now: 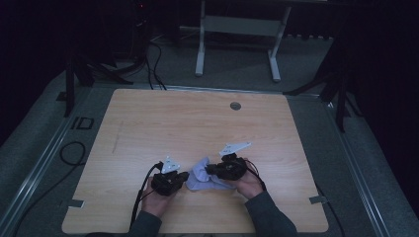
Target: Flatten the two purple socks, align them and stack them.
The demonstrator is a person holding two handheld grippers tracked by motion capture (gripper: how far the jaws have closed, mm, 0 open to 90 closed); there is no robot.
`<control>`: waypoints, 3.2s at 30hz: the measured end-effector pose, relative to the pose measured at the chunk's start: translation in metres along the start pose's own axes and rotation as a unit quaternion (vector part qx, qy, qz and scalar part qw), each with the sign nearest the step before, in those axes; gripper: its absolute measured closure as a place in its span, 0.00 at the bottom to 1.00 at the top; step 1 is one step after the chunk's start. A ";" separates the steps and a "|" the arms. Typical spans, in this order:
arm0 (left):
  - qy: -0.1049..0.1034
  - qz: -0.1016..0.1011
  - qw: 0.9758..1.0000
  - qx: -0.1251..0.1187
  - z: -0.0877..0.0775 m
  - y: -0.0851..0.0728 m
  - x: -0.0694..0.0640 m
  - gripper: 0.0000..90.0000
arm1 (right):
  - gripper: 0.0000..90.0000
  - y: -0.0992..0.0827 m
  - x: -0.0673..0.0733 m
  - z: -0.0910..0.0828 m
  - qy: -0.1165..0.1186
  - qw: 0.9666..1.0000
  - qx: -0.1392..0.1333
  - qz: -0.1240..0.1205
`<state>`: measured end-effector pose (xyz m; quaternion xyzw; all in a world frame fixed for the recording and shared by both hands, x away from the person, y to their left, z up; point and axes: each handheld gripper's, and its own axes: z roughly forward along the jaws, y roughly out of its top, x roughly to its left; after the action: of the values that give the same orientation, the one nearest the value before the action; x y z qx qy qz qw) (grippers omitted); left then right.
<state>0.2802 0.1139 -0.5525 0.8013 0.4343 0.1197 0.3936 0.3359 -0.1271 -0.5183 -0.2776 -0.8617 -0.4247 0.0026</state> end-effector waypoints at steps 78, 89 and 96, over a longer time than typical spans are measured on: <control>-0.073 -0.017 0.997 0.025 0.008 0.001 -0.004 0.98 | 0.84 -0.034 -0.007 0.010 -0.116 0.991 0.059 -0.011; -0.031 -0.033 0.999 0.013 0.008 0.000 0.006 0.98 | 0.88 -0.034 -0.007 0.010 -0.117 0.991 0.064 -0.019; -0.013 -0.033 0.999 -0.010 0.000 0.002 0.007 0.87 | 0.88 -0.035 -0.008 0.010 -0.115 0.991 0.059 -0.013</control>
<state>0.2853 0.1189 -0.5520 0.7841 0.4544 0.1002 0.4108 0.3278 -0.1404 -0.5523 -0.3128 -0.8834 -0.3382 -0.0861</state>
